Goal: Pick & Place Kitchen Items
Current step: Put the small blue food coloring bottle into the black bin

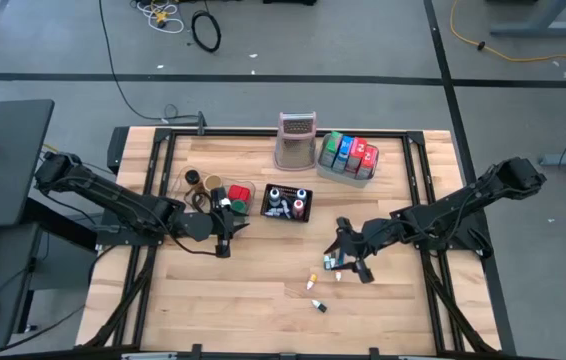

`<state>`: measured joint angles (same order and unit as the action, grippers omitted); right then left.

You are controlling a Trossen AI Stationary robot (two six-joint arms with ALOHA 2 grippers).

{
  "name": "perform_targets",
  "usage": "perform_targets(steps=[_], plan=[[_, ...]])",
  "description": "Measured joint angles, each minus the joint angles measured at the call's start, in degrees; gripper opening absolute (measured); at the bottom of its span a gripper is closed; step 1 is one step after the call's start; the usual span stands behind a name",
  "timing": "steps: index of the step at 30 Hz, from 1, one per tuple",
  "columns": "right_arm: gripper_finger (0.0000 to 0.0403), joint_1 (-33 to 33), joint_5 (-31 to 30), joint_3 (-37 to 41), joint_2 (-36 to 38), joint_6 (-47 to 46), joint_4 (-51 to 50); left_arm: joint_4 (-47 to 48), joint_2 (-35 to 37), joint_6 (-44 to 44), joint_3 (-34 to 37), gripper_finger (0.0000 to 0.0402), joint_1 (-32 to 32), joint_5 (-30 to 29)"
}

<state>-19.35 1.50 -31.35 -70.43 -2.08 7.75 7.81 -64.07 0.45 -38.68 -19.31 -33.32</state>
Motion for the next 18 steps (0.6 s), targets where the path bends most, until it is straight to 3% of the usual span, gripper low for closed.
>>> perform_targets(steps=[6,11,18], plan=[[0.0235,0.0,0.8,0.0,0.0,2.3,-8.4,0.0,0.0,0.0,0.0,0.0110,0.0,0.0],[0.0235,0.0,-3.4,0.0,0.0,1.5,-18.8,0.0,0.0,0.0,0.0,0.0110,0.0,0.0],[0.0235,0.0,-2.0,0.0,-0.3,7.1,-21.9,0.0,0.0,0.0,0.0,0.0110,0.0,0.0]])
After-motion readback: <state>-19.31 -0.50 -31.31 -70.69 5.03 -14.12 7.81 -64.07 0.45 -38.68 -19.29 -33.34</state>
